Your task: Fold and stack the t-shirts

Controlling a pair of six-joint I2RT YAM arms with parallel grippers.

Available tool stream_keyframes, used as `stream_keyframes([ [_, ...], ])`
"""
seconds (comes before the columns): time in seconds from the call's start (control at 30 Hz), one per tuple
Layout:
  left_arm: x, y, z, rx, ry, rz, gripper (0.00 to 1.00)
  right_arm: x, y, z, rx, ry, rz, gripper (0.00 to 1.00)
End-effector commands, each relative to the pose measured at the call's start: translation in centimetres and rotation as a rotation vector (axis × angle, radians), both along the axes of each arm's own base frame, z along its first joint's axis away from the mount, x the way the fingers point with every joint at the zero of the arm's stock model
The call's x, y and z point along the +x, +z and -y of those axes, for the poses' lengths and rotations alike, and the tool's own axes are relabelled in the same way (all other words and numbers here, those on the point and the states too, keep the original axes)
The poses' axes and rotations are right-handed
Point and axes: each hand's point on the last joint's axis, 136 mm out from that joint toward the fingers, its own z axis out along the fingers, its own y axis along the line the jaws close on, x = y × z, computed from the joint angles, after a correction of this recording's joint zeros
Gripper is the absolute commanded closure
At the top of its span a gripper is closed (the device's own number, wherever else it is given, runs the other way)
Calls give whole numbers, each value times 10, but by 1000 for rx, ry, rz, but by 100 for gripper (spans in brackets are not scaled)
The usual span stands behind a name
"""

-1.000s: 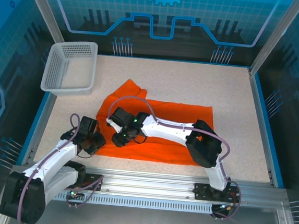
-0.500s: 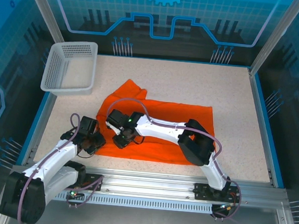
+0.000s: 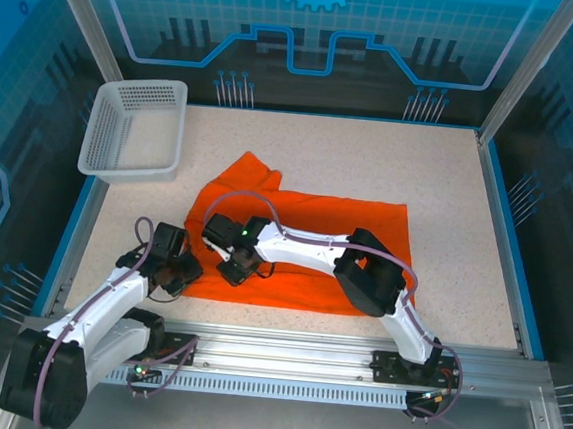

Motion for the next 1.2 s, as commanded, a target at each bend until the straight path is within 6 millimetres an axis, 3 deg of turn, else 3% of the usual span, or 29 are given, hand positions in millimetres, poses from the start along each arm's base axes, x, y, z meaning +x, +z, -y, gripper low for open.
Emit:
stream_keyframes([
  [0.0,-3,-4,1,-12,-17,-11,90,-5,2,-3,-16,8,4,78],
  [0.4,-5,-6,-1,7,-23,-14,91,6,11,2,79,-51,-45,96],
  [0.83,-8,-9,-9,59,-32,-24,92,30,24,17,228,-160,-152,100],
  [1.17,-9,-10,-11,68,-33,-26,92,53,16,35,291,-283,-248,100],
])
